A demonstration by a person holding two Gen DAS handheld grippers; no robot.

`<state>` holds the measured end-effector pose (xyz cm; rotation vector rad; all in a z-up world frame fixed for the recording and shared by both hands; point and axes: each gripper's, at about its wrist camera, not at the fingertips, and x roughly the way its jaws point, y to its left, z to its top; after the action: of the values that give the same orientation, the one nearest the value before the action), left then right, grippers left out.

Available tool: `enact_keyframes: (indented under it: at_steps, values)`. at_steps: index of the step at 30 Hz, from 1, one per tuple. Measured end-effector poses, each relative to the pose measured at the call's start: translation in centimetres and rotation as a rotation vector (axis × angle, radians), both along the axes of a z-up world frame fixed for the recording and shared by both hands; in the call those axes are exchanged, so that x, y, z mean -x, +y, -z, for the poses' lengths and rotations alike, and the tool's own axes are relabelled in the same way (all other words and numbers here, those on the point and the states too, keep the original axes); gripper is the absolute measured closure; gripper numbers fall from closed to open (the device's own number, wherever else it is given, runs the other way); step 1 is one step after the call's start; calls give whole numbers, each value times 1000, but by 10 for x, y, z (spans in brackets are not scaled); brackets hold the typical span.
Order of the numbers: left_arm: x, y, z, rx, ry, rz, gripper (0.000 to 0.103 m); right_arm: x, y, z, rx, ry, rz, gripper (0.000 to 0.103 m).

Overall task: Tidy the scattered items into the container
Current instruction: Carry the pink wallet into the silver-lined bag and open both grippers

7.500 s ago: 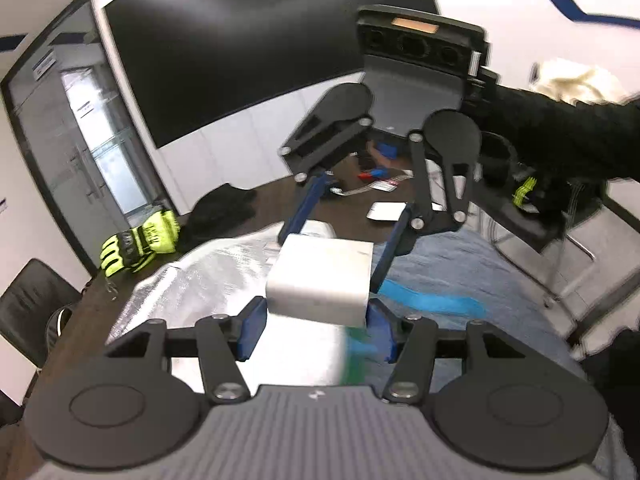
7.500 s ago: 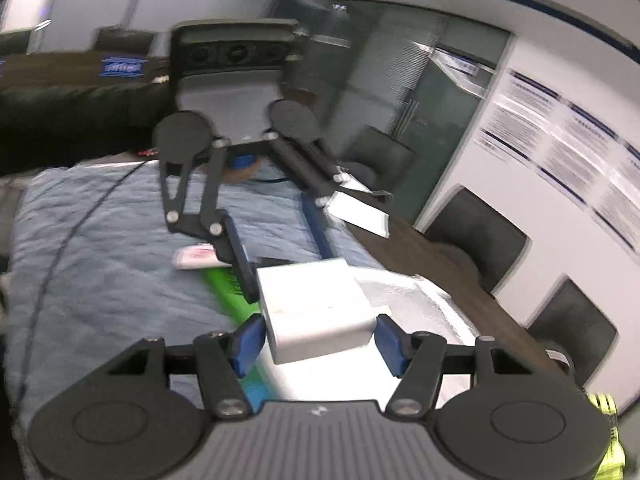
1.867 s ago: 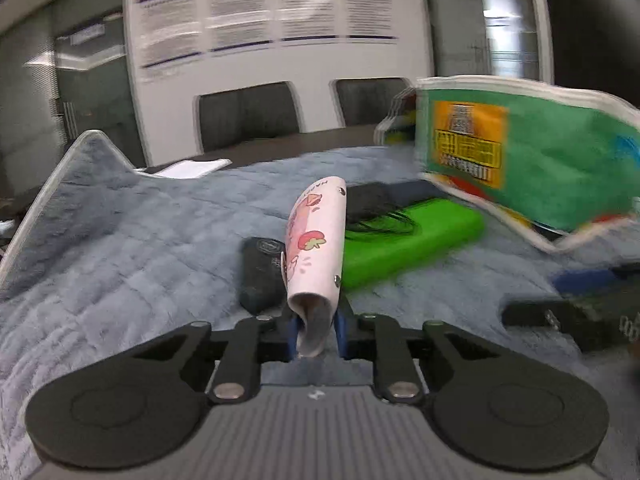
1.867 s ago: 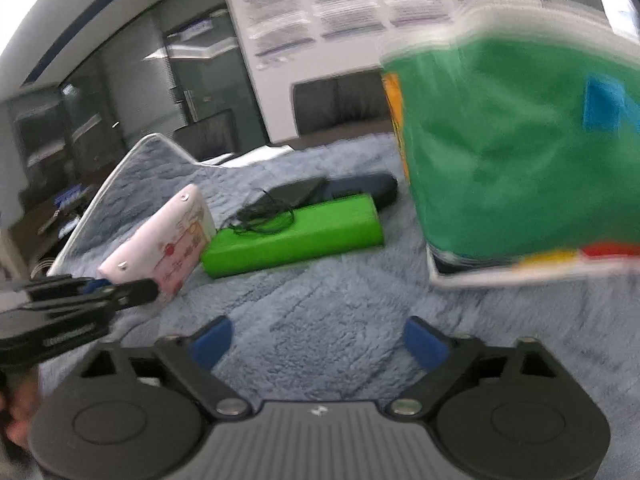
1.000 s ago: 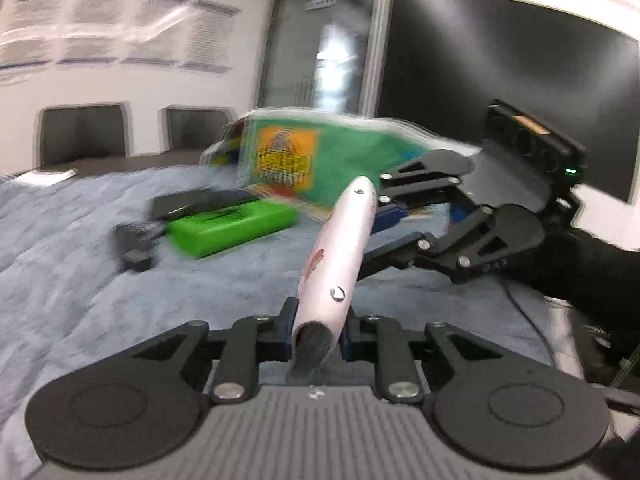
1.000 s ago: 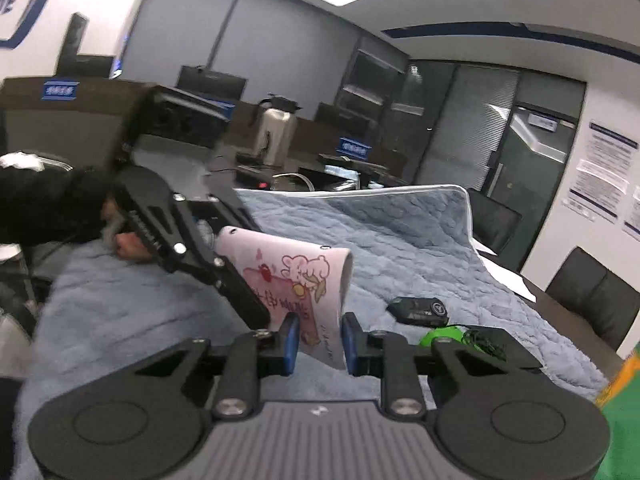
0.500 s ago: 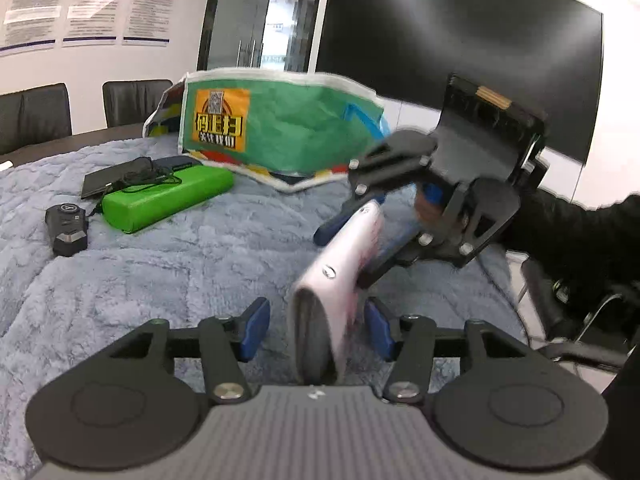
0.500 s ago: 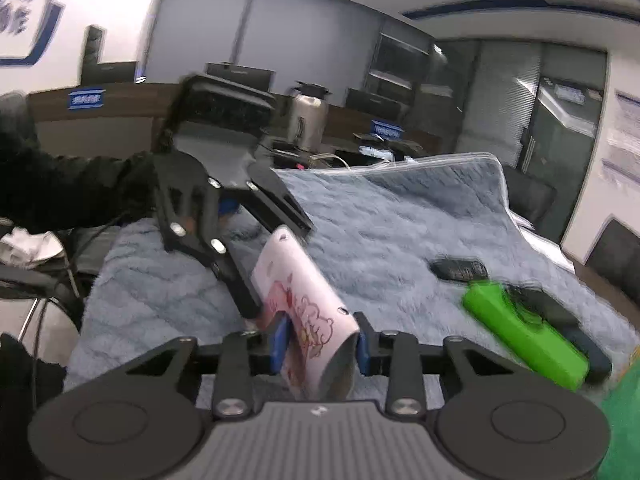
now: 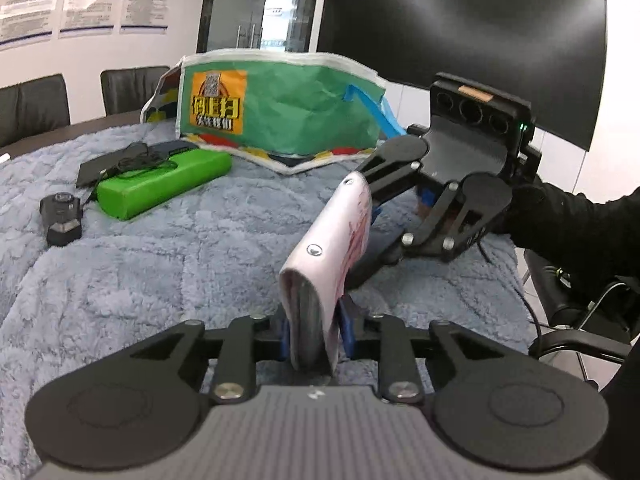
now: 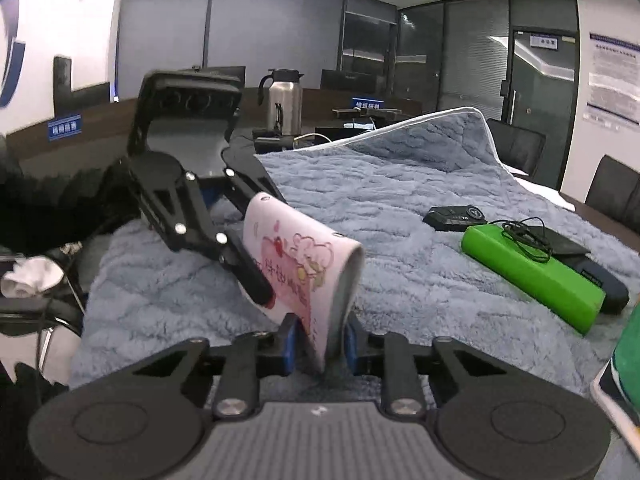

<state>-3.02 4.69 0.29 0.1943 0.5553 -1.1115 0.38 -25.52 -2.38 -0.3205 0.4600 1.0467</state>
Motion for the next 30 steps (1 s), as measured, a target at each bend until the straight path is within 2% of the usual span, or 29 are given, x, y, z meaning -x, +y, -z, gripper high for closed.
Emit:
enact_keyframes:
  at_steps: [2, 3, 6, 7, 8, 9, 11, 14, 17, 19, 21, 24, 28, 30]
  values:
    - [0, -1, 1, -14, 0, -2, 76, 3, 2, 1, 10, -12, -2, 82]
    - [2, -3, 1, -26, -6, -1, 71, 4, 3, 1, 16, -17, -4, 83]
    - [9, -14, 4, -103, -52, 3, 69, 5, 6, 0, 28, -23, 3, 83]
    - [14, -17, 5, -124, -82, -1, 72, 6, 7, 0, 32, -29, 7, 83]
    - [20, -19, 4, -141, -128, -10, 83, 9, 6, -1, 36, -40, 9, 83]
    - [27, -21, 2, -152, -170, -9, 85, 12, 6, -3, 38, -51, 7, 83]
    - [32, -23, -5, -157, -185, 2, 85, 20, 1, -10, 22, -81, 17, 83]
    - [24, -29, -31, -122, -176, 36, 85, 25, -25, -30, -86, -91, 70, 83]
    - [8, -46, -71, -63, -190, 99, 84, 33, -62, -60, -213, -133, 160, 83]
    - [-9, -66, -101, -21, -188, 148, 83, 38, -88, -82, -278, -165, 237, 83]
    - [-24, -95, -132, 10, -228, 167, 82, 41, -118, -107, -344, -198, 350, 83]
    - [-52, -142, -164, 53, -229, 224, 81, 40, -152, -134, -359, -247, 491, 83]
    - [-103, -200, -184, 89, -143, 232, 77, 13, -194, -158, -385, -175, 652, 83]
    - [-124, -226, -186, 95, -113, 190, 72, -9, -214, -164, -402, -116, 728, 82]
